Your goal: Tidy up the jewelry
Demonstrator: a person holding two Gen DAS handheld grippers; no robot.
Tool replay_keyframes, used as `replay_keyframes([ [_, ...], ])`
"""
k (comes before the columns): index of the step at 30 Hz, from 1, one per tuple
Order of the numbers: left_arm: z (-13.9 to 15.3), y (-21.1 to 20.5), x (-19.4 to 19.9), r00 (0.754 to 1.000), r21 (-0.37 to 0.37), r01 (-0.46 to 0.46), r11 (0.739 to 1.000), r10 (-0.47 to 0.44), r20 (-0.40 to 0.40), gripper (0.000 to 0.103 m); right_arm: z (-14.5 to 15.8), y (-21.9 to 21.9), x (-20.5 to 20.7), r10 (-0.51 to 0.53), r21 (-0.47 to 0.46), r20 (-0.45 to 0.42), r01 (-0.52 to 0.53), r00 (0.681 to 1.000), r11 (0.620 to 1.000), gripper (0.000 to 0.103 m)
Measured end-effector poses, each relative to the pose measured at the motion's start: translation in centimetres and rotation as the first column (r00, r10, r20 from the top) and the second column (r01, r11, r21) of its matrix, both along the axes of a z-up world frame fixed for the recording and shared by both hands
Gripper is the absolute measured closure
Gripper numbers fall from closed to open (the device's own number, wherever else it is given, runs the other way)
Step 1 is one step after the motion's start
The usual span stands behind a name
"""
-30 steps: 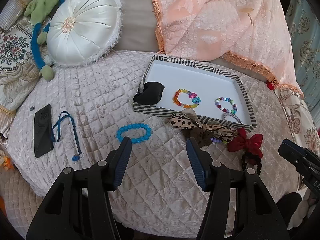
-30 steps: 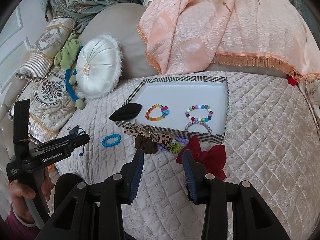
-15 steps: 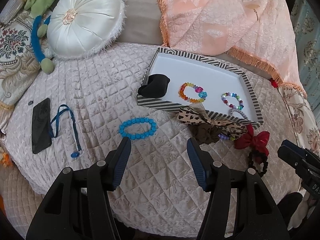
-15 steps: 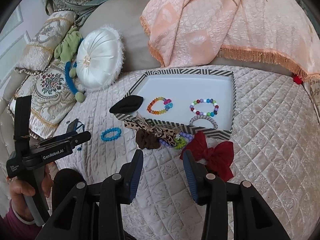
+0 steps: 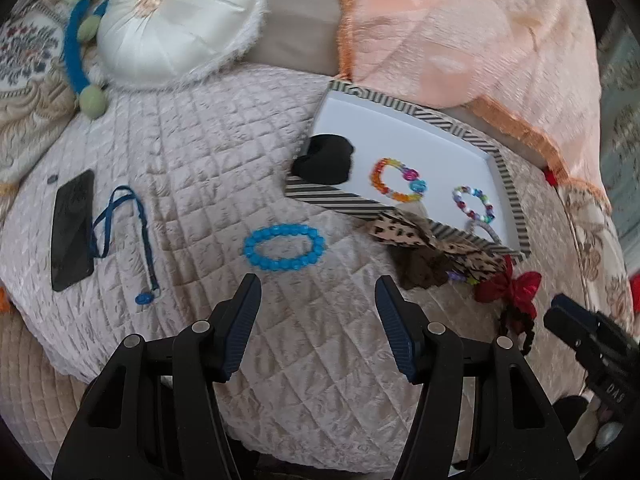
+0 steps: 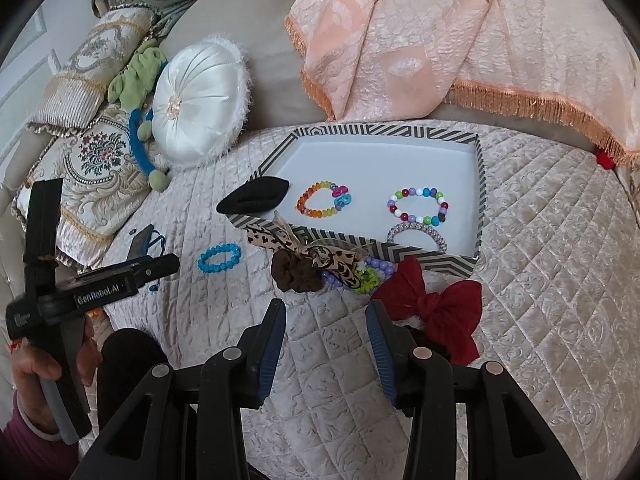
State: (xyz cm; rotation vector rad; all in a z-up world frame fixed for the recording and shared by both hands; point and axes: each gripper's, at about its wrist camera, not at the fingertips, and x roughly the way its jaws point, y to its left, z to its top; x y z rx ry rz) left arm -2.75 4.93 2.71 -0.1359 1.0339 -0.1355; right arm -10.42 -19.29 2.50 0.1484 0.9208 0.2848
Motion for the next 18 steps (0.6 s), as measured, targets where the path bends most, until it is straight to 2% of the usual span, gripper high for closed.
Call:
replay_keyframes([
  [8, -0.8, 2.3, 1.0, 0.998, -0.044, -0.046, 0.998, 0.044, -0.045, 0.040, -0.7, 1.1, 0.9, 0.038, -0.013, -0.011, -0.039, 0.999, 0.999, 0.062],
  [18, -2.9, 3.8, 2.8, 0.990, -0.071, -0.091, 0.993, 0.082, -0.119, 0.036, -1.5, 4.3, 3.5, 0.200, -0.112, 0.018, -0.197, 0.980, 0.974, 0.058],
])
